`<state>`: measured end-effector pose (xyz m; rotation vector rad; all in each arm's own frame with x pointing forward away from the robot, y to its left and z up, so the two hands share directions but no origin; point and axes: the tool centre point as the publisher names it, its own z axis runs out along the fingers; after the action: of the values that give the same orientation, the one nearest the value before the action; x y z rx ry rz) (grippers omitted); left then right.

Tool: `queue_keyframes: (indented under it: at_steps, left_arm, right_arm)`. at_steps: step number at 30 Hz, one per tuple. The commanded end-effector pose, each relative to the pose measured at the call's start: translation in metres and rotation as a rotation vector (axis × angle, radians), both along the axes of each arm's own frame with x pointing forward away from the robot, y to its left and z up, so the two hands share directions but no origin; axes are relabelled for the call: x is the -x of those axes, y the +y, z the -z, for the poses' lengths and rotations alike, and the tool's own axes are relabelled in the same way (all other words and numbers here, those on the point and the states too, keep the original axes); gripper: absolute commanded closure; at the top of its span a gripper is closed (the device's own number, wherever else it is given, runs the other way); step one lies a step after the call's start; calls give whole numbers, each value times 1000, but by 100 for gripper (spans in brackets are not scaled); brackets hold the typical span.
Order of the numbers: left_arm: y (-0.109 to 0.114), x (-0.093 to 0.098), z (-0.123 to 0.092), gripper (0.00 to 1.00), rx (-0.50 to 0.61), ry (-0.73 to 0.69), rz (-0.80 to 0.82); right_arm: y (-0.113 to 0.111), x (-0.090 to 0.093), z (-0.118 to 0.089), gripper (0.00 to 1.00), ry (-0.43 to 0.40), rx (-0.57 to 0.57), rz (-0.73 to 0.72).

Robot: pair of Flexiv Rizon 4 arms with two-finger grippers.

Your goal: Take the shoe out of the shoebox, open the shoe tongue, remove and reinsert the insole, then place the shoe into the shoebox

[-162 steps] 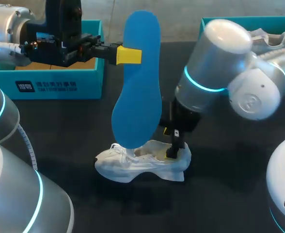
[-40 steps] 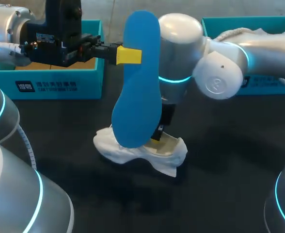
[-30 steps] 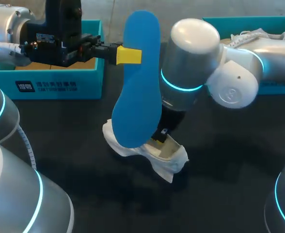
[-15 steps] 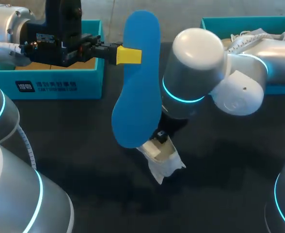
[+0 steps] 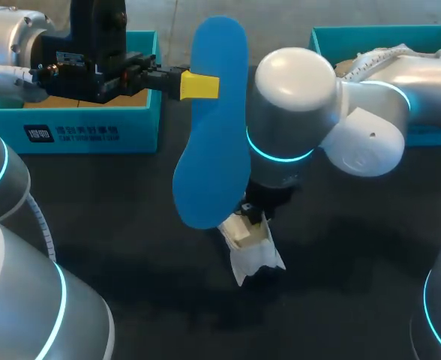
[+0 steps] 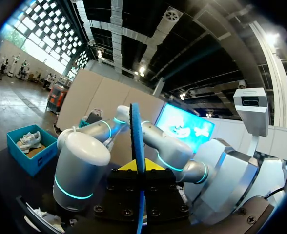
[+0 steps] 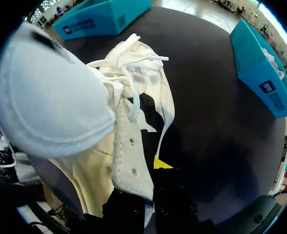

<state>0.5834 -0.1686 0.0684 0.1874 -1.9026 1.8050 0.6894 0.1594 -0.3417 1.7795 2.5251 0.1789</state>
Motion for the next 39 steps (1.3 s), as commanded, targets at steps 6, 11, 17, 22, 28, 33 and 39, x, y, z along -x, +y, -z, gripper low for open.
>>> queue_keyframes:
  at_steps: [6,11,17,22,28,33,39]
  left_arm:
    - [-1,0,0,100,1,0,1]
    - [-1,0,0,100,1,0,1]
    - [-1,0,0,100,1,0,1]
    - [-1,0,0,100,1,0,1]
    - [-1,0,0,100,1,0,1]
    - [-1,0,0,100,1,0,1]
    - [-1,0,0,100,1,0,1]
  right_arm:
    - [-2,14,11,100,-42,-28,137]
    - [-6,13,22,100,-31,-20,192]
    - [-9,12,23,100,-65,-35,255]
    - [-12,11,25,100,-82,-45,310]
    - [-13,7,34,100,-85,-54,331]
    - [-14,2,43,100,-71,-67,322]
    - [-17,-1,56,100,-59,-93,330]
